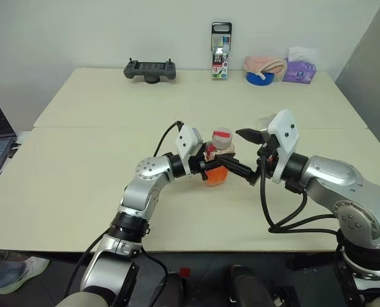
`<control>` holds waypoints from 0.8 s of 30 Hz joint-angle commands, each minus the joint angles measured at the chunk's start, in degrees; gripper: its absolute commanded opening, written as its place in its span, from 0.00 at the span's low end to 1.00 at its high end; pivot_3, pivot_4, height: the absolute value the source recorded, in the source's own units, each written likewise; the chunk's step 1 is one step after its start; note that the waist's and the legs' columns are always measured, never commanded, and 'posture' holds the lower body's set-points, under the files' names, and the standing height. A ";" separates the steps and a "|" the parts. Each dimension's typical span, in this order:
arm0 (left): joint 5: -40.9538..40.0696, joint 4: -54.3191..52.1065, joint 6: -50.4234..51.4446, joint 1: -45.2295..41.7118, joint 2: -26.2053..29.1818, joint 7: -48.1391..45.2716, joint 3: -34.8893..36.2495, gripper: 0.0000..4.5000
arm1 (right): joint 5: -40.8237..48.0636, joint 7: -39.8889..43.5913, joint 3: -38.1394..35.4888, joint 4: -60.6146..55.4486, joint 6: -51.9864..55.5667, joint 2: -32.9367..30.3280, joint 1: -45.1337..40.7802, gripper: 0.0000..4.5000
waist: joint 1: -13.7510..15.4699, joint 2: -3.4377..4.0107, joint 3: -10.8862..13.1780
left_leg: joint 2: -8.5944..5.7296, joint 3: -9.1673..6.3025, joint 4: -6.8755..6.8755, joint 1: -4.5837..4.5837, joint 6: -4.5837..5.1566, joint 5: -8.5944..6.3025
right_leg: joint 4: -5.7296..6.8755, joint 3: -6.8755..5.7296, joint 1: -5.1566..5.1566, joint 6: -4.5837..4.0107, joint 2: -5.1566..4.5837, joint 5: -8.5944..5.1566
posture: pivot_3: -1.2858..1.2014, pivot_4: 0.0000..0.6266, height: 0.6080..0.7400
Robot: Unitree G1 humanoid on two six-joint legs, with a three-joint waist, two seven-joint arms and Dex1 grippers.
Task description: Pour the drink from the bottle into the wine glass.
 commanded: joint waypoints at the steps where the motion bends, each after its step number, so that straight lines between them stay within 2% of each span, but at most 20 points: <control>1: -0.23 -1.29 -1.90 -1.24 -0.05 -0.10 0.97 0.38 | 1.58 -4.69 -2.59 -0.70 1.48 3.63 -2.69 1.00 | -0.04 0.00 0.00 | 0.01 0.00 0.00 0.01 0.00 0.00 | 0.01 0.00 0.00 0.00 0.01 0.00 | 0.52 0.24 1.00; 14: 0.42 -1.22 -2.36 -1.23 0.09 -0.26 0.61 0.38 | 1.01 -10.91 0.22 0.44 3.25 9.01 -3.71 1.00 | 0.00 0.00 0.00 | 0.01 -0.01 -0.02 0.00 0.00 0.00 | 0.00 0.00 -0.02 -0.08 0.01 0.05 | 0.52 0.24 1.00; 17: 0.44 -1.40 -2.27 -1.18 0.00 -0.15 0.66 0.38 | 0.78 -12.21 0.72 1.16 3.47 10.23 -4.18 0.87 | -0.01 0.00 0.00 | 0.01 0.00 -0.02 0.00 0.00 0.00 | 0.01 0.00 -0.02 -0.04 0.01 0.02 | 0.52 0.24 1.00; 23: 0.52 -1.78 -2.16 -0.79 0.09 -0.06 0.64 0.38 | -0.77 -12.93 2.82 2.02 3.42 10.21 -4.60 0.40 | -0.02 0.00 0.00 | 0.00 0.00 -0.02 0.00 0.00 0.00 | 0.01 0.01 -0.02 -0.09 0.01 0.05 | 0.52 0.24 1.00; 24: 0.55 -1.82 -2.15 -0.76 0.13 -0.07 0.65 0.38 | -0.85 -12.89 2.67 2.08 3.27 10.24 -4.75 0.40 | -0.02 0.00 0.00 | 0.01 -0.01 -0.02 0.00 0.00 0.00 | 0.00 0.00 -0.02 -0.09 0.01 0.05 | 0.52 0.24 1.00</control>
